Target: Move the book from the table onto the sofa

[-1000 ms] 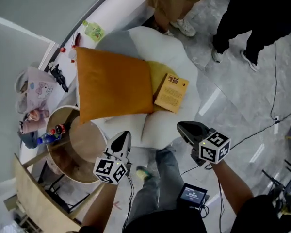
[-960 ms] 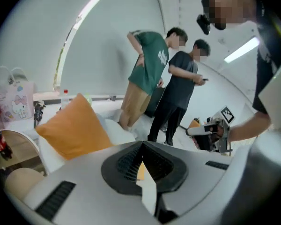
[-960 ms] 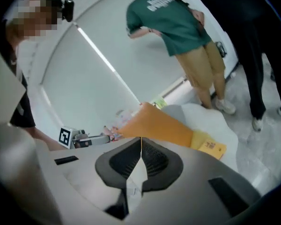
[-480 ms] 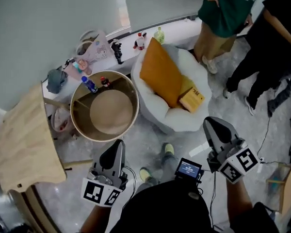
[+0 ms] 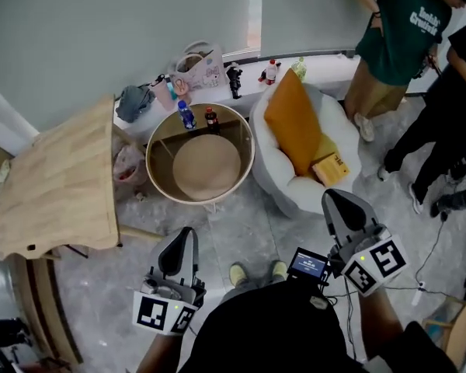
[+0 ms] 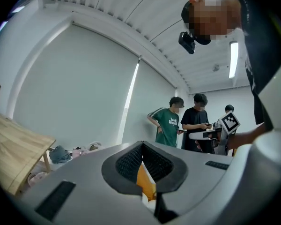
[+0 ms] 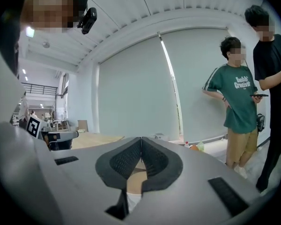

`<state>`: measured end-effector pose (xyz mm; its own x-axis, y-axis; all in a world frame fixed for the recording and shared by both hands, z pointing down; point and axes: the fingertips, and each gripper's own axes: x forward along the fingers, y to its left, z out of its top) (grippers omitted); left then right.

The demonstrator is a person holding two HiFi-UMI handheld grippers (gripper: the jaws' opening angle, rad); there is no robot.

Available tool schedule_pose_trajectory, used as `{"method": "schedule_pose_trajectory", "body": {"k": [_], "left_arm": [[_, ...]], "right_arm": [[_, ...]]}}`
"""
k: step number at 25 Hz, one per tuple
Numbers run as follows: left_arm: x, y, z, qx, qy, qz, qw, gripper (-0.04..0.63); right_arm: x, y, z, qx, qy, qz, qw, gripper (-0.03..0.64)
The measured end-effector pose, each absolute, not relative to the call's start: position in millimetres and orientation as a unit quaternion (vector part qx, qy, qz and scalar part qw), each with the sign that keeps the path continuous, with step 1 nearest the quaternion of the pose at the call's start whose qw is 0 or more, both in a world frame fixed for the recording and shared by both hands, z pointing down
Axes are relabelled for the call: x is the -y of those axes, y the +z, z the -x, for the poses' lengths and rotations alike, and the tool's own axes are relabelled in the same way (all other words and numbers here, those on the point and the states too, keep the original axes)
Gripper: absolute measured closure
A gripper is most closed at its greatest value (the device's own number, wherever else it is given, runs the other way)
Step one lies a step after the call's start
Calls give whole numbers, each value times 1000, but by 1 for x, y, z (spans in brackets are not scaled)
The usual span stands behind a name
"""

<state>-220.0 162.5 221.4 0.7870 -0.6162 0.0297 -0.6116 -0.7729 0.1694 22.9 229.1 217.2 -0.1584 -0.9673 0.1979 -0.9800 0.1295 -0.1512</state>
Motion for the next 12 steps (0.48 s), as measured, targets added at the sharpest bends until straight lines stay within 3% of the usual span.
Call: {"method": "schedule_pose_trajectory", "body": {"k": [12], "left_arm": [[-186, 206, 190, 294, -12, -954, 61, 588]], "right_arm": [[-263, 198, -41, 737, 101, -668, -2, 601]]}}
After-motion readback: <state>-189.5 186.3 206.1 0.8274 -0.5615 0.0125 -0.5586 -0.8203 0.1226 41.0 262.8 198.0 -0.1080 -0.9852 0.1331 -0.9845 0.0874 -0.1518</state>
